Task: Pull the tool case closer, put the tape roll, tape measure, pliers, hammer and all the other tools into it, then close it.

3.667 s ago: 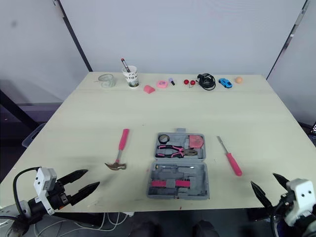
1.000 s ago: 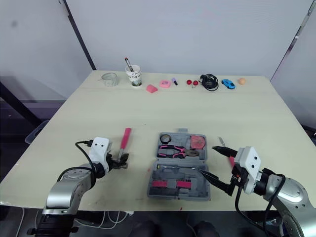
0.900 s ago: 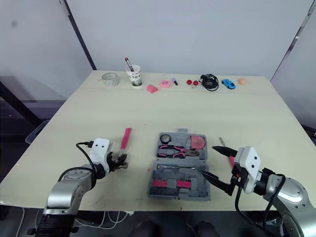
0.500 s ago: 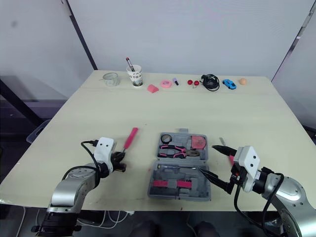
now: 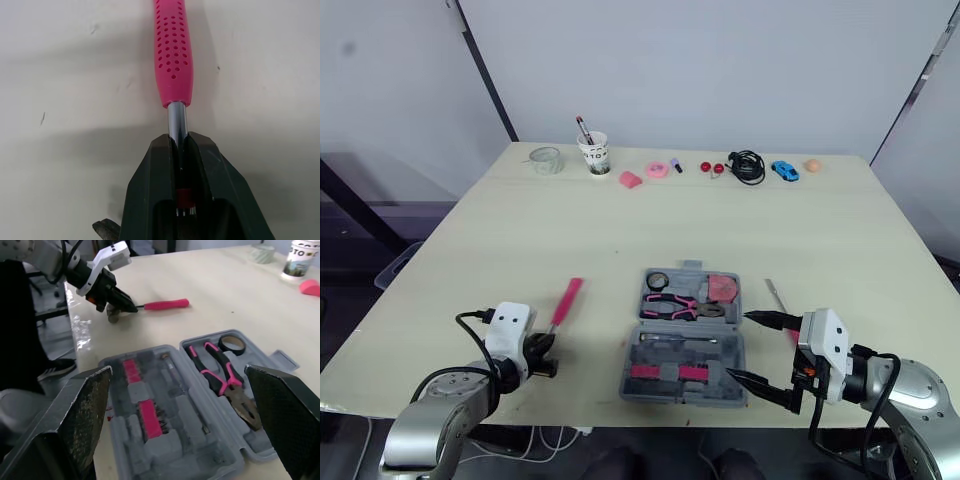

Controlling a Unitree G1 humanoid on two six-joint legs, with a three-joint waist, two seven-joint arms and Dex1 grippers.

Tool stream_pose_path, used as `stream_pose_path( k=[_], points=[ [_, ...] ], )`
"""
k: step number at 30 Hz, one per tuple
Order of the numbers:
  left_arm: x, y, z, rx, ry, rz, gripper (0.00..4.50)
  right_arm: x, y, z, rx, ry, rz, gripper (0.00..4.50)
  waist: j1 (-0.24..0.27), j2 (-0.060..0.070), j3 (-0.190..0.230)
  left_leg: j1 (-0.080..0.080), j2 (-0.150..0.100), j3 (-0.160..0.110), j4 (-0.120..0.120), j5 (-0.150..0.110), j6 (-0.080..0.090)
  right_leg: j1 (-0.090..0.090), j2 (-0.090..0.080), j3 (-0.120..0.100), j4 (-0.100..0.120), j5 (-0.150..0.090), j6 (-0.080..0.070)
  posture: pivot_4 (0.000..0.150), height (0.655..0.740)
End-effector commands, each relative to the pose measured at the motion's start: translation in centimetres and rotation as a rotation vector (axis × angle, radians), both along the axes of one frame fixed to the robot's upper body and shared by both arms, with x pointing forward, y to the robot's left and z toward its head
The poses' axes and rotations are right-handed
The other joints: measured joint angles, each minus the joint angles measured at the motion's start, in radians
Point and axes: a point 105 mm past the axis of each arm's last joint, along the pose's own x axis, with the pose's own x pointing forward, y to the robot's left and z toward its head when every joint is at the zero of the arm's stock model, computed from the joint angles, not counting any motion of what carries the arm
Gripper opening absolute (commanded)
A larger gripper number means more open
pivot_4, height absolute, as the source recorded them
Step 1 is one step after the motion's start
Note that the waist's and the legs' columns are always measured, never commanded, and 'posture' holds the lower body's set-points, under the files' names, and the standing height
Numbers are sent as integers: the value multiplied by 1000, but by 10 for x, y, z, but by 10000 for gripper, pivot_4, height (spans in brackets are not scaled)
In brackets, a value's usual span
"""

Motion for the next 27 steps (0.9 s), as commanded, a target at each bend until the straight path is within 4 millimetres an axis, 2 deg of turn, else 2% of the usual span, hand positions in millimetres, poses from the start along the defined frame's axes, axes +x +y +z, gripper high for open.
stream_pose_path(
  k=[1, 8, 10, 11, 13, 14, 15, 16, 17, 19, 27],
  points=[
    [-5, -13, 11, -9, -37, -11, 996, -1, -1, 7, -3, -48, 24, 45000, 1, 0, 0, 0, 0, -1, 0, 0, 0, 1, 0, 0, 0, 0, 0, 1500, 7400],
    [-11, -18, 10, -37, -32, 20, 996, 1, 1, 6, 0, -55, 28, 45000, 1, 0, 0, 1, 0, -2, 0, 0, 0, 3, 0, -2, -1, 0, 0, 1500, 7400],
    [-10, -18, 12, -36, -40, 20, 10330, 1, 1, 5, 0, -56, 30, 45000, 0, 0, 0, 1, 0, -2, 0, 0, 0, 3, 0, -2, -1, 0, 0, 1500, 7400],
    [-10, -18, 13, -31, -46, 20, 12902, 1, 1, 5, 0, -56, 30, 45000, 1, 0, 0, 1, 0, -3, 0, 0, 0, 3, 0, -2, -1, 0, 0, 1500, 7400],
    [-9, -17, 16, -20, -60, 9, 21375, 1, 2, 5, 2, -56, 30, 45000, 1, 0, 0, 1, 0, -3, 0, 0, 0, 3, 0, -2, -1, 0, 0, 1500, 7400],
    [-9, -18, 18, -19, -65, 4, 28869, 1, 2, 5, 3, -56, 29, 45000, 1, 0, 0, 1, -1, -3, 0, 0, 0, 3, 0, -2, -1, 0, 0, 1500, 7400],
    [-9, -18, 20, -18, -69, -2, 28869, 1, 1, 5, 3, -56, 28, 45000, 1, 0, 0, 1, -1, -3, 0, 0, 0, 3, 0, -2, -1, 0, 0, 1500, 7400],
    [-9, -17, 22, -15, -74, -10, 34661, 2, 1, 5, 3, -55, 26, 45000, 1, 0, 0, 1, -1, -3, 0, 0, 0, 3, 0, -2, -1, 0, 0, 1500, 7400],
    [-9, -17, 24, -14, -77, -17, 36295, 2, 1, 5, 2, -55, 25, 45000, 1, 0, 0, 1, -1, -3, 0, 0, 0, 3, 0, -2, -1, 0, 0, 1500, 7400],
    [-9, -17, 32, 4, -102, -60, 44527, 2, 0, 4, 1, -56, 21, 45000, 0, 0, 0, 1, -1, -3, 0, 0, 0, 3, 0, -2, -1, 0, 0, 1500, 7400],
    [4, -14, 61, 123, -193, -342, 44527, 3, 0, 4, 2, -60, 6, 45000, 1, 3, 2, 1, 0, -2, 0, 0, 0, 3, 0, -3, -1, 0, -1, 1500, 7400]
  ],
)
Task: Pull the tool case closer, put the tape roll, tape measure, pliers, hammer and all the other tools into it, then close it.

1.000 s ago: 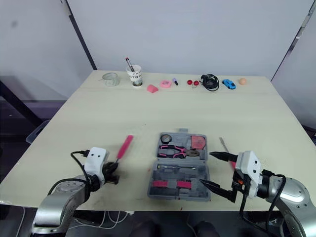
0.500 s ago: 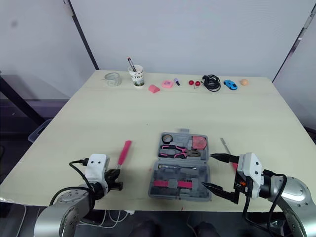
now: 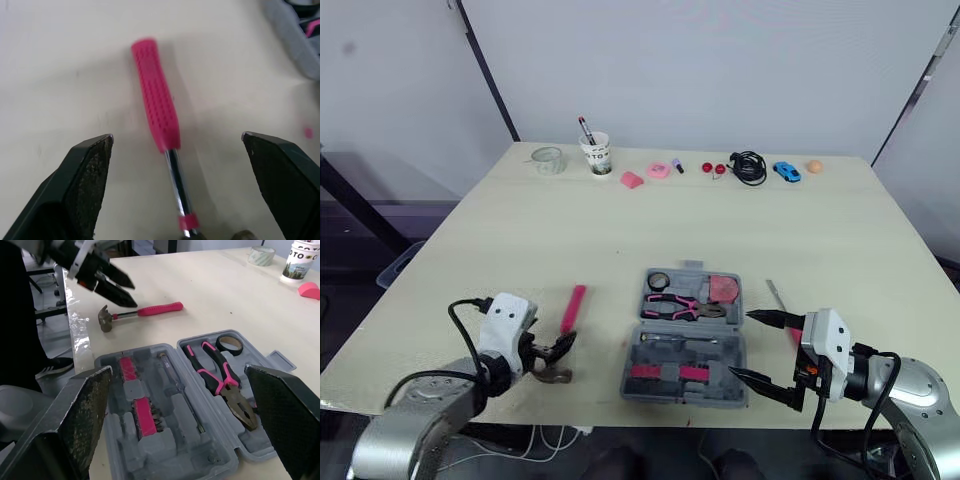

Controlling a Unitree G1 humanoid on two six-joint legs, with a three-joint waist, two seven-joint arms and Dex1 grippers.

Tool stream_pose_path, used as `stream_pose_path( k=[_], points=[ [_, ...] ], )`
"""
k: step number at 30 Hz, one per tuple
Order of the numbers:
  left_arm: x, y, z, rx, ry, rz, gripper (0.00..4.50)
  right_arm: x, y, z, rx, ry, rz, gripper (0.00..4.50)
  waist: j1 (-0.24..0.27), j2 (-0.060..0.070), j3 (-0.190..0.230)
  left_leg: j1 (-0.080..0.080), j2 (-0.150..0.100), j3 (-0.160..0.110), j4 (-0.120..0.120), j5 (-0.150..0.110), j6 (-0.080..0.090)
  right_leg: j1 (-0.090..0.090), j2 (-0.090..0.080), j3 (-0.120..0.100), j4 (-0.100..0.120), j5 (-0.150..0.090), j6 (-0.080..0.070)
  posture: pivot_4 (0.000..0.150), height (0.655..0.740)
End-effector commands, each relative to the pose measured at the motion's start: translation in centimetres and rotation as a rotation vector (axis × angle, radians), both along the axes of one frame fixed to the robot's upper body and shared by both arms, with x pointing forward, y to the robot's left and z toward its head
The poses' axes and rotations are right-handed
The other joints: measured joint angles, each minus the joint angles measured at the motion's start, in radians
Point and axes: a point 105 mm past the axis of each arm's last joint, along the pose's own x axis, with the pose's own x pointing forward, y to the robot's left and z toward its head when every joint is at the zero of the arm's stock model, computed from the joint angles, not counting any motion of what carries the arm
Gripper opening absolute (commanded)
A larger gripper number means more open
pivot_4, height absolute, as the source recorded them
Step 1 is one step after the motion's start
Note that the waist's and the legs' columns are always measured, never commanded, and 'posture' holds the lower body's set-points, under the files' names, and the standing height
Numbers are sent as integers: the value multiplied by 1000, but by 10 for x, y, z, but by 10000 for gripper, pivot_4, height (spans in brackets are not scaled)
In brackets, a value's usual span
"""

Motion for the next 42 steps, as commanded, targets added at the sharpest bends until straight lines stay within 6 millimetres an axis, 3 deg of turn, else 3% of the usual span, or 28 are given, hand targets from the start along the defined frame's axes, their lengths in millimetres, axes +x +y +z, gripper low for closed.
stream_pose_path(
  k=[1, 4, 10, 17, 21, 33, 42],
  points=[
    [11, -2, 21, 39, -92, -170, 44527, -1, 2, 5, 5, -34, 4, 45000, 1, 1, 1, 0, 0, 0, 0, 0, 0, 0, 0, 0, 0, 0, 0, 1500, 7400],
    [17, 5, 22, 122, -77, -317, 44527, -1, 2, 4, 6, -35, -1, 45000, 1, 2, 1, 0, 0, 0, 0, 0, 0, 0, 0, -1, 0, 0, 0, 1500, 7400],
    [19, 4, 28, 354, -22, -920, 44527, 0, 4, 5, 10, -44, -18, 45000, 2, 5, 3, -1, 0, 5, 0, 0, 0, 0, 0, -2, -2, 0, 0, 1500, 7400],
    [21, 23, 22, 674, 100, -1434, 44527, 3, 6, 7, 10, -58, -21, 45000, 1, 6, 4, -2, 0, 8, 0, 0, 0, 0, 0, -1, -3, 0, 0, 1500, 7400],
    [33, 23, 22, 838, 107, -1593, 44527, 6, 7, 9, 8, -68, -16, 45000, 2, 6, 4, -2, 0, 7, 0, 0, 0, 0, 3, 0, -2, 0, 0, 1500, 7400],
    [56, -3, 19, 1273, 87, -2067, 44527, 8, 8, 11, 4, -77, -14, 45000, 3, 4, 4, -3, 0, 8, 2, 0, 0, 0, 5, 4, -3, 3, 5, 1500, 7400],
    [58, -7, 6, 1380, 86, -2215, 44527, 9, 6, 10, -2, -83, -23, 45000, 2, 4, 5, -3, 0, 7, 2, 0, 0, 0, 5, 4, -3, 3, 5, 1500, 7400]
  ],
)
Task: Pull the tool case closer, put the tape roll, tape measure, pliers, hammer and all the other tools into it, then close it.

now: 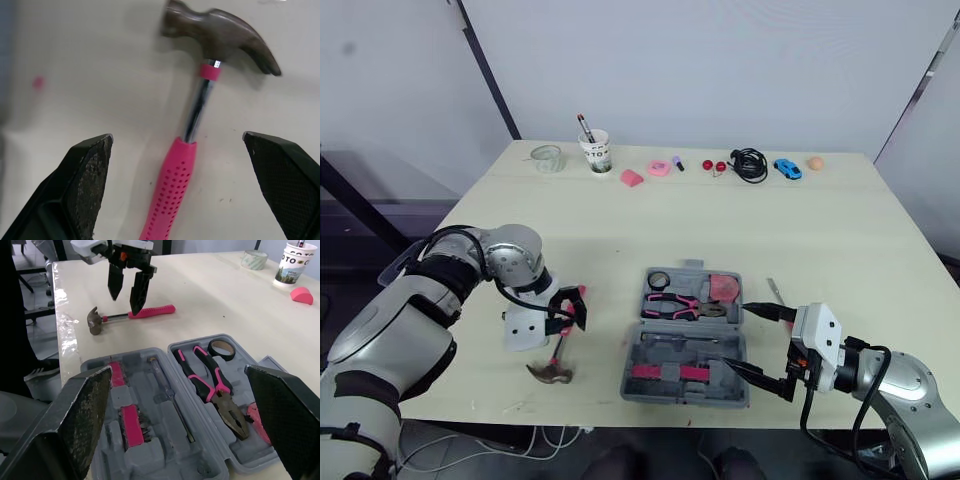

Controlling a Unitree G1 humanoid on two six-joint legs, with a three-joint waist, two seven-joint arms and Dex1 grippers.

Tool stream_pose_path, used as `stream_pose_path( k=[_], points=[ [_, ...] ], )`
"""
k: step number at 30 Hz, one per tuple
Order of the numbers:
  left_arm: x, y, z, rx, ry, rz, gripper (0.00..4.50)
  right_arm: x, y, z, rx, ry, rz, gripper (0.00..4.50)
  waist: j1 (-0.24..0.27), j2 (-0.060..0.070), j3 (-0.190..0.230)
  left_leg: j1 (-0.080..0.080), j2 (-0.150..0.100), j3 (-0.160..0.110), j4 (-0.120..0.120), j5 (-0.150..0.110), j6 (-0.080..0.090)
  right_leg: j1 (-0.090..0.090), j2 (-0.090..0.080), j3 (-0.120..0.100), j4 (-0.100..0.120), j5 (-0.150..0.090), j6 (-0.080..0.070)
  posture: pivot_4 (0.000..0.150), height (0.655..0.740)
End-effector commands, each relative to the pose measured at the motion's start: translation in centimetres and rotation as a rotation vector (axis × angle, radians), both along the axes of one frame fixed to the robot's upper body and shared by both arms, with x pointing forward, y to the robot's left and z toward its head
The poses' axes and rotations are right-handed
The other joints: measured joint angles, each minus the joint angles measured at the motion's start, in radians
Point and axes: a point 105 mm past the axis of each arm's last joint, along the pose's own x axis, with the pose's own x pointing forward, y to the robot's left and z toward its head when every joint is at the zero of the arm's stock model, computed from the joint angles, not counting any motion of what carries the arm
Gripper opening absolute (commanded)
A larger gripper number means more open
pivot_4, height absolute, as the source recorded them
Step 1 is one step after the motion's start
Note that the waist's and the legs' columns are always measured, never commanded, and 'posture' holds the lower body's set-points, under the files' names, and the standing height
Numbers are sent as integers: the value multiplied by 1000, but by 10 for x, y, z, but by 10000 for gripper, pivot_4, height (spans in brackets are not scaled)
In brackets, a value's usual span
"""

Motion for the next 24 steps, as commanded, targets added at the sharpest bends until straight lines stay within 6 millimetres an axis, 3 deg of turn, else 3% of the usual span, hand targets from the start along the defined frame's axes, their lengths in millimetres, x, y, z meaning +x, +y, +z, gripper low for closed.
stream_pose_path(
  k=[1, 13, 16, 17, 18, 20, 21, 23, 24],
  points=[
    [1, 2, 0, 18, -5, -31, 44527, -1, 0, 9, 2, -48, -1, 45000, 0, 0, 0, 0, 0, 0, 0, 0, 0, 0, 0, 0, 0, 0, 0, 1500, 7400],
    [-12, -7, -25, -3, 52, -133, 44527, 1, 1, 5, 4, -53, -15, 45000, 0, 0, 0, 0, 0, 0, 0, 0, 0, 0, 0, 0, 0, 0, 0, 1500, 7400],
    [-16, -12, -28, -13, 76, -163, 37227, 1, 0, 4, 1, -54, -15, 45000, 0, 0, 0, 0, 0, 0, 0, 0, 0, 0, 0, 0, 0, 0, 0, 1500, 7400],
    [-17, -13, -28, -16, 80, -169, 29856, 1, 0, 4, 0, -54, -15, 45000, 0, 0, 0, 0, 0, 0, 0, 0, 0, 0, 0, 0, 0, 0, 0, 1500, 7400],
    [-18, -13, -27, -10, 87, -183, 29856, 0, 0, 3, -3, -53, -15, 45000, 0, 0, 0, 0, 0, 0, 0, 0, 0, 0, 0, 0, 0, 0, 0, 1500, 7400],
    [-20, -11, -26, -4, 97, -194, 23575, 0, 0, 2, -6, -53, -16, 45000, 0, 0, 0, 0, 0, 0, 0, 0, 0, 0, 0, 0, 1, 0, 0, 1500, 7400],
    [-21, -8, -24, 5, 109, -201, 14175, 0, 0, 1, -6, -53, -17, 45000, 0, 0, 0, 0, 0, 0, 0, 0, 0, 0, 0, 0, 1, 0, 0, 1500, 7400],
    [-23, -1, -21, 29, 122, -199, 11994, 0, 0, 1, -7, -55, -19, 45000, 0, 0, 0, 0, 0, 0, 0, 0, 0, 0, 0, 0, 1, 0, 0, 1500, 7400],
    [-24, 2, -20, 34, 125, -197, 7591, 0, 0, 0, -7, -55, -21, 45000, 0, -1, 0, 0, 0, 0, 0, 0, 0, 0, 0, 0, 1, 0, 0, 1500, 7400]
  ],
)
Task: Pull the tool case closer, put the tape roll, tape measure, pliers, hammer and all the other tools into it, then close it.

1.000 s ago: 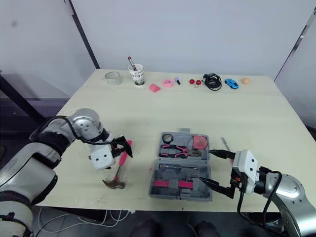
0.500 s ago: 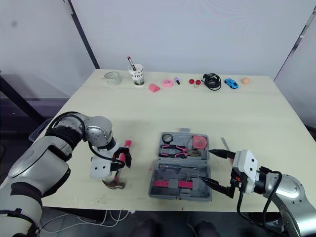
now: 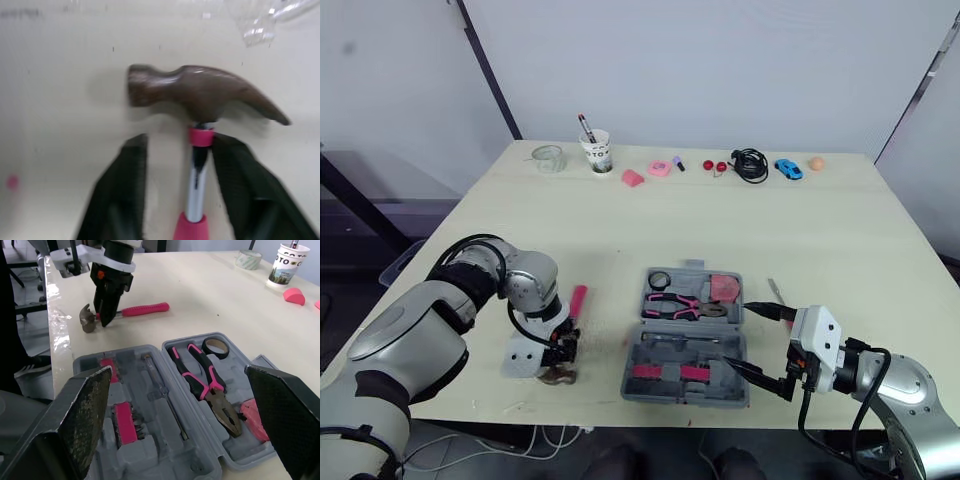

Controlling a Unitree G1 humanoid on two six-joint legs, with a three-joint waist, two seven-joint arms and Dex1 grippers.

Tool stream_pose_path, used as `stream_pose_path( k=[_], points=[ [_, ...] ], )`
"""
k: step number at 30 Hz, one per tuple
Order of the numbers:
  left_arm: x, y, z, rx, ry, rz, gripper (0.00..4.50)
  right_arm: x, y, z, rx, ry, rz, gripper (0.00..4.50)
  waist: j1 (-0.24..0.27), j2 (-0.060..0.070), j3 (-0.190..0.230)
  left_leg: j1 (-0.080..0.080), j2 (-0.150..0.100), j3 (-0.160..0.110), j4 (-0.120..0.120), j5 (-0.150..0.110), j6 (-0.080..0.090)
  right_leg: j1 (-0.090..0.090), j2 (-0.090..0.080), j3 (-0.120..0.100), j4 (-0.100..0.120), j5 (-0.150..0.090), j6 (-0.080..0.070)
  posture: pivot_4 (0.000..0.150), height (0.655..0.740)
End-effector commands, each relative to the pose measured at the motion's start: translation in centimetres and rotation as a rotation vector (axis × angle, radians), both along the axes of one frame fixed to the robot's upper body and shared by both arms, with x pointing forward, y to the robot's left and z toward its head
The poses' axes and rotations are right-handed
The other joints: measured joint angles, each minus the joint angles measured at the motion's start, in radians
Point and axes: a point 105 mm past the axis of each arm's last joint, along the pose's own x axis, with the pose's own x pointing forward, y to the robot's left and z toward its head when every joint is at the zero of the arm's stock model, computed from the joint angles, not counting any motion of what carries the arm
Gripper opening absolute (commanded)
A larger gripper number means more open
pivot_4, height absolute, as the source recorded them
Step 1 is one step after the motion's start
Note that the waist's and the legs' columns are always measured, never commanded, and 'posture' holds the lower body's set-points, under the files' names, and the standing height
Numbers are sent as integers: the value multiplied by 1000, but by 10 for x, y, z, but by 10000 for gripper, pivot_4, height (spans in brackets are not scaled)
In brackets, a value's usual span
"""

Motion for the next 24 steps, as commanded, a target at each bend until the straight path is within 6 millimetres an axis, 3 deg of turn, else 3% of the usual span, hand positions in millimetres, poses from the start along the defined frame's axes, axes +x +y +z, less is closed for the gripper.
stream_pose_path(
  k=[1, 3, 9, 14, 18, 24],
  points=[
    [-2, 11, 12, 17, 5, -10, 3695, -1, 0, 2, 5, -24, 2, 45000, 0, 0, 0, 0, 0, 0, 0, 0, 0, 0, 0, 0, 0, 0, 0, 1500, 7400],
    [-3, 15, 15, 20, 8, 2, 413, 0, 0, 1, 6, -25, 1, 45000, 0, 0, 0, 0, 0, 0, 0, 0, 0, 0, 0, 0, 0, 0, 0, 1500, 7400],
    [-1, 21, 24, -26, -21, 113, 340, 1, 2, 2, 12, -30, 6, 45000, 0, 0, 0, 0, 0, 0, 0, 0, 0, 0, 0, 0, 1, 0, 0, 1500, 7400],
    [9, 13, 44, -127, -71, 369, 336, 1, 2, 2, 15, -31, 10, 45000, -1, -1, 0, 0, 1, 0, 0, 0, 0, 0, 0, 0, 2, 0, 0, 1500, 7400],
    [23, -5, 59, -274, -94, 580, 332, 1, 2, 2, 19, -32, 10, 45000, 2, 0, 0, 0, 1, -1, 1, 0, 0, 0, 0, -1, 2, 0, 0, 1500, 7400],
    [29, 5, 76, -435, -154, 916, 268, 1, 4, 2, 25, -34, 12, 45000, -12, -1, 0, 1, 2, -1, 2, 0, 0, 0, 2, 0, 3, 0, 0, 1500, 7400]
  ],
)
